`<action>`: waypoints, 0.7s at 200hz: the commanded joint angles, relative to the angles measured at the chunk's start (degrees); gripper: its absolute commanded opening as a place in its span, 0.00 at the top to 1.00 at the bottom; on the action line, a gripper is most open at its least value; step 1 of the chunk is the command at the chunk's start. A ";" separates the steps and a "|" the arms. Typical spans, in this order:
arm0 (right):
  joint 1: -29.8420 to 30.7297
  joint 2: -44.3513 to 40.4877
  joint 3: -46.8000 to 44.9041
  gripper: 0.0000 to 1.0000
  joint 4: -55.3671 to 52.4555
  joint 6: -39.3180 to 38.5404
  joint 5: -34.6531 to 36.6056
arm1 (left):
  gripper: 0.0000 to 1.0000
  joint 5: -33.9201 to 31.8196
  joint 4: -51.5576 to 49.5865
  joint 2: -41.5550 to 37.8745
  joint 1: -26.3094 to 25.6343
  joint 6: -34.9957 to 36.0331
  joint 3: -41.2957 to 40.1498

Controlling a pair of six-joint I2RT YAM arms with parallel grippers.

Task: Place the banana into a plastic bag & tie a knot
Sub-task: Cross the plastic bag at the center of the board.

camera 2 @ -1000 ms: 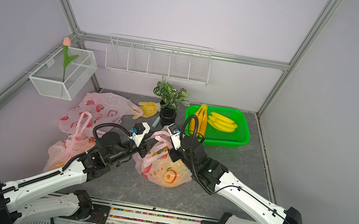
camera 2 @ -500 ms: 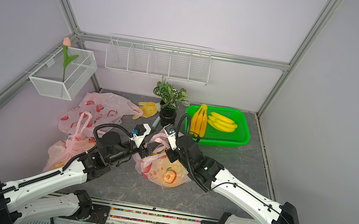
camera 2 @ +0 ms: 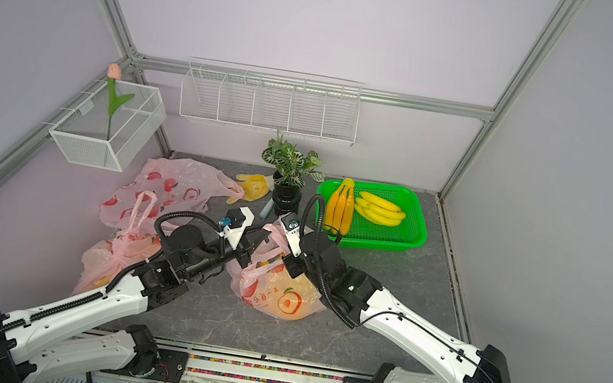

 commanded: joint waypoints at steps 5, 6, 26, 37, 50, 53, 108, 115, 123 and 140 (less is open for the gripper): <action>0.58 -2.58 -0.77 0.93 1.91 -1.55 1.45 | 0.99 -0.90 -0.14 1.03 -0.19 -2.01 1.99; 0.61 -2.66 -0.80 0.93 1.99 -1.56 1.51 | 0.99 -0.93 -0.14 1.08 -0.16 -2.07 2.00; 0.58 -3.91 -1.24 0.93 2.92 -1.90 3.21 | 1.00 -2.44 0.46 0.83 -0.16 -3.44 1.42; 0.60 -4.52 -1.59 0.94 3.49 -1.97 4.53 | 1.00 -3.05 0.89 0.63 -0.16 -3.89 0.92; 0.55 -5.06 -1.95 0.93 4.27 -1.88 6.88 | 0.99 -3.72 1.00 0.11 -0.10 -4.32 0.52; 0.55 -5.18 -2.08 0.93 4.47 -1.72 7.77 | 0.98 -3.77 1.05 0.04 -0.08 -4.40 0.43; 0.25 -4.76 -2.07 0.93 5.75 0.26 13.64 | 0.92 -4.00 0.74 -0.38 0.12 -5.08 0.29; 0.24 -4.76 -2.14 0.93 5.76 0.25 13.77 | 0.92 -3.75 0.74 -0.30 0.12 -5.19 0.25; 0.24 -4.76 -2.12 0.93 5.76 0.33 13.99 | 0.91 -3.61 0.77 -0.20 0.13 -5.47 0.25; 0.23 -4.98 -2.39 0.93 5.97 -0.04 13.46 | 0.90 -3.61 0.74 0.06 0.06 -6.17 0.25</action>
